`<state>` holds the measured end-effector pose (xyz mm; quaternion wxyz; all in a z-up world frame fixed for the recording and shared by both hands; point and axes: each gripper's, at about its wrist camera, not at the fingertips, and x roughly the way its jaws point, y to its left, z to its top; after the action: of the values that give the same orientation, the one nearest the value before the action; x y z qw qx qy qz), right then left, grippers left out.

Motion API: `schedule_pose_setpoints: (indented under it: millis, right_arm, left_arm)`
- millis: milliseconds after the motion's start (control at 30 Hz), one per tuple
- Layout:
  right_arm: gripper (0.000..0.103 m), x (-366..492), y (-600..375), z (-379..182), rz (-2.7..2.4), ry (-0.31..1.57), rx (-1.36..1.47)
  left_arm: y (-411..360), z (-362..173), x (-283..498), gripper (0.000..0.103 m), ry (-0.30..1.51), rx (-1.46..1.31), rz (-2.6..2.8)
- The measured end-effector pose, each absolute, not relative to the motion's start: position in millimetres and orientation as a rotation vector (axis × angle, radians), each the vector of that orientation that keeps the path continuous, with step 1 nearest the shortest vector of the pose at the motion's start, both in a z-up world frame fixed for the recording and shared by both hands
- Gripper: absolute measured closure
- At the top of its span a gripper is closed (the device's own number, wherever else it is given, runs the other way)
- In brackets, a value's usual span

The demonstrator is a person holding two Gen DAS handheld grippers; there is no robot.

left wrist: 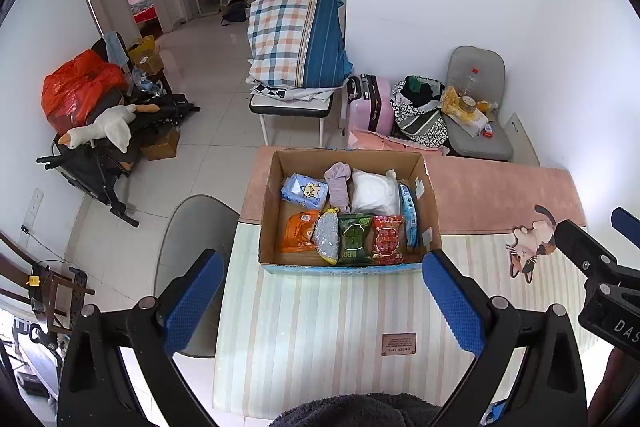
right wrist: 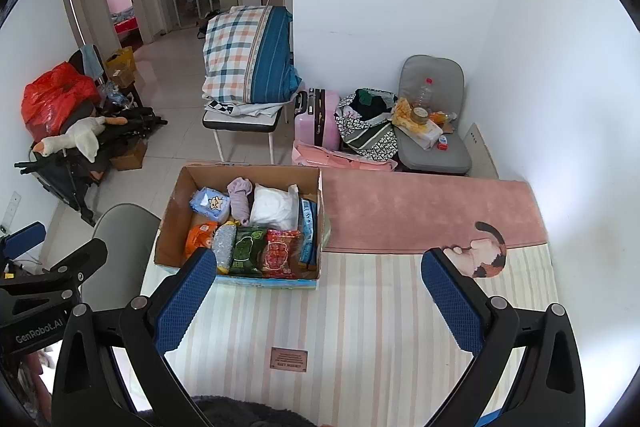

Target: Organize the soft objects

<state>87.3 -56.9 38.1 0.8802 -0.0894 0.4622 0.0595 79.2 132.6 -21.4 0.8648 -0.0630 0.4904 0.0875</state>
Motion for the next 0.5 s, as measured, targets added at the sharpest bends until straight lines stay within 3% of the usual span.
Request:
schedule_pose_setpoints:
  millis: [500]
  right_arm:
    - [0.0, 89.2, -58.5, 40.2, 0.123, 0.958, -0.186]
  left_arm:
    - [132.1, -21.8, 78.6, 0.001, 1.022, -0.126, 0.182]
